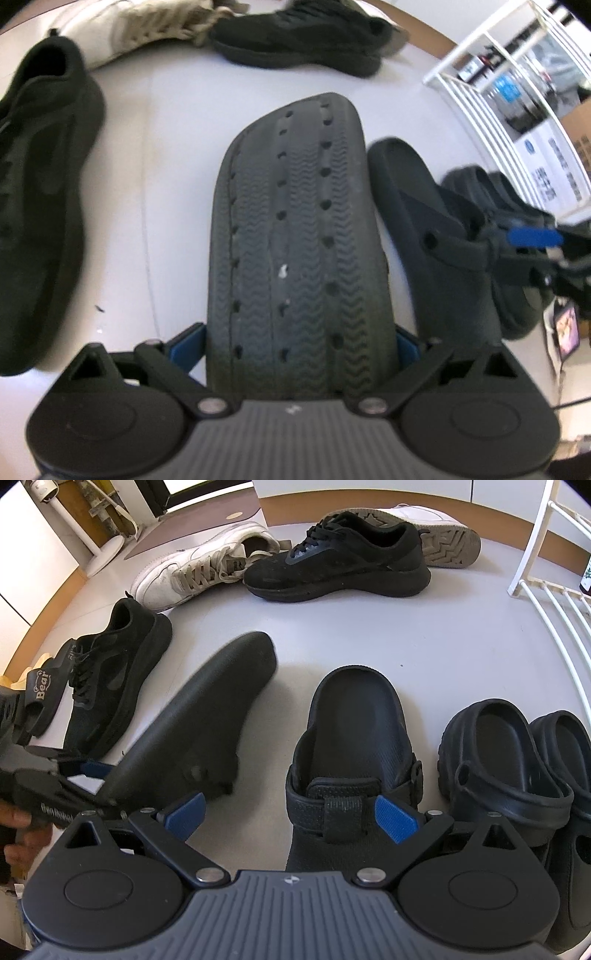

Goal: Organize scattered shoes
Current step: 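Carry the grey slip-on with the left tool beside the black strap slip-on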

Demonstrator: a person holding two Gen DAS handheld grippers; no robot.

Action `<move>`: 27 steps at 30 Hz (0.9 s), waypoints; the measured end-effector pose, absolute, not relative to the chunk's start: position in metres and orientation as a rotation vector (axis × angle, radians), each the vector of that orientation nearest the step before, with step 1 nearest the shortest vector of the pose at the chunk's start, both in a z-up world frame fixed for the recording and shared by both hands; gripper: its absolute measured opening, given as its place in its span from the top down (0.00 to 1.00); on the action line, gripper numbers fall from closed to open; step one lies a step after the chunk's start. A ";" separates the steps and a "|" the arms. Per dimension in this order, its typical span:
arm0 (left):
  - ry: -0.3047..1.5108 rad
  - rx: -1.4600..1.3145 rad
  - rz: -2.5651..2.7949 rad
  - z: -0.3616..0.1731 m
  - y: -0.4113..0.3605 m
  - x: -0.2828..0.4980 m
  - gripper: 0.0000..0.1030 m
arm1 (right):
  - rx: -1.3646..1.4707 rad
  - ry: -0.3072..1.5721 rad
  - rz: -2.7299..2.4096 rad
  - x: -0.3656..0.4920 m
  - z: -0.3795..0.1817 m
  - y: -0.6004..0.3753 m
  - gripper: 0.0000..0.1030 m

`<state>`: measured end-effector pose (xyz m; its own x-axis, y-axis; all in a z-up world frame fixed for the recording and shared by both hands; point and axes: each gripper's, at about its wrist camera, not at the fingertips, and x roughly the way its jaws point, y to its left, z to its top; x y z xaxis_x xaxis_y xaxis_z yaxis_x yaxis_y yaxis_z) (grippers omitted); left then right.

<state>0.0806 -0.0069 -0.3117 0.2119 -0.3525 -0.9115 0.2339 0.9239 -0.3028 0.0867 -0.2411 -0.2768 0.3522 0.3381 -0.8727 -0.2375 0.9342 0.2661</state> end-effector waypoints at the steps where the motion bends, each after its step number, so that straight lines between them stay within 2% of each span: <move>1: 1.297 -0.108 -0.410 -0.312 -0.009 0.080 0.04 | 0.099 1.152 0.373 0.087 -0.277 -0.241 0.02; 12: 1.324 -0.092 -0.460 -0.314 -0.026 0.076 0.02 | 0.099 1.145 0.380 0.087 -0.276 -0.240 0.02; 27: 1.319 -0.094 -0.429 -0.294 -0.007 0.075 0.02 | 0.110 1.122 0.399 0.087 -0.271 -0.236 0.02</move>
<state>0.0745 -0.0069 -0.2936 0.1839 -0.3561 -0.9162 0.2508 0.9182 -0.3066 0.0865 -0.2363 -0.2709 0.3714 0.3648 -0.8538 -0.2557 0.9242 0.2837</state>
